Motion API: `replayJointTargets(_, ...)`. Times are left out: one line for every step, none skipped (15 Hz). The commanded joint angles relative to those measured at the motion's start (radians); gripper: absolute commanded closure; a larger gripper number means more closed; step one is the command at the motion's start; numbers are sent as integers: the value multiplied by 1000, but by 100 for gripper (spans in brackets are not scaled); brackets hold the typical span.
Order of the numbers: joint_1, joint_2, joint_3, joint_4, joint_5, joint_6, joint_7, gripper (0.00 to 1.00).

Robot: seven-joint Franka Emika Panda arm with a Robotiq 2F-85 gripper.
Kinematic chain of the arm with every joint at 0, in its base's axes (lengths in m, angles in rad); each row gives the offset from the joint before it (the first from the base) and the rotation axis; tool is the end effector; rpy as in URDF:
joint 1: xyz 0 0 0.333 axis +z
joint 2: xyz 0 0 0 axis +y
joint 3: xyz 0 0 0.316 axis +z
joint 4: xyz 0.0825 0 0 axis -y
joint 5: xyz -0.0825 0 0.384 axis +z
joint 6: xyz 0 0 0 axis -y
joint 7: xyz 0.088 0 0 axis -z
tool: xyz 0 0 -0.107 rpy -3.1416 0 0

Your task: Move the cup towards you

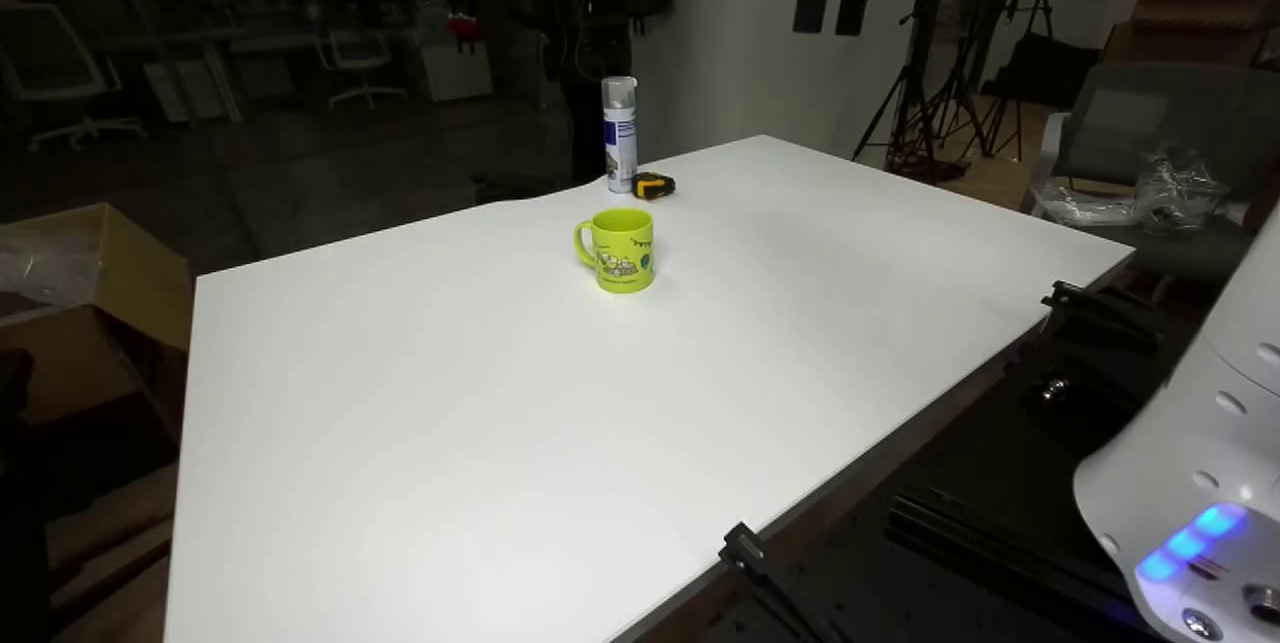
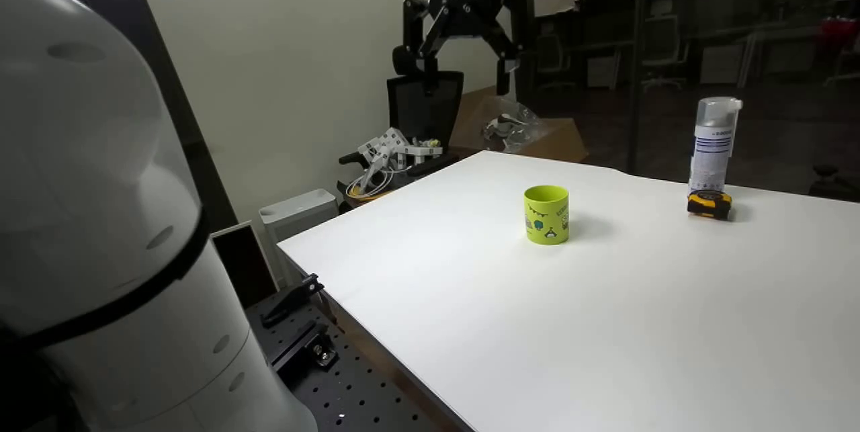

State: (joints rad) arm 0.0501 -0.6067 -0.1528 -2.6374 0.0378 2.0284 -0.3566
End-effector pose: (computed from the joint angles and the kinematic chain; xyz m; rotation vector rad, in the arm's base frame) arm 0.3551 -0.0336 0.4338 -2.9954 -0.3982 -0.0266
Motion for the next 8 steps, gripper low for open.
replayJointTargets(-7, 1, 7, 2, 4, -2, -3, 0)
replayJointTargets(-7, 1, 7, 2, 4, -2, -3, 0)
replayJointTargets(-7, 1, 7, 2, 4, -2, -3, 0)
replayJointTargets(-19, 11, 21, 0, -9, 42, 28, 0)
replayJointTargets(-25, 34, 20, 12, -6, 68, 42, 0)
replayJointTargets(-37, 70, 19, 31, -10, 108, 58, 0)
replayJointTargets(-52, 117, 19, 55, -20, 156, 79, 0)
replayJointTargets(-65, 159, 19, 74, -28, 203, 94, 0)
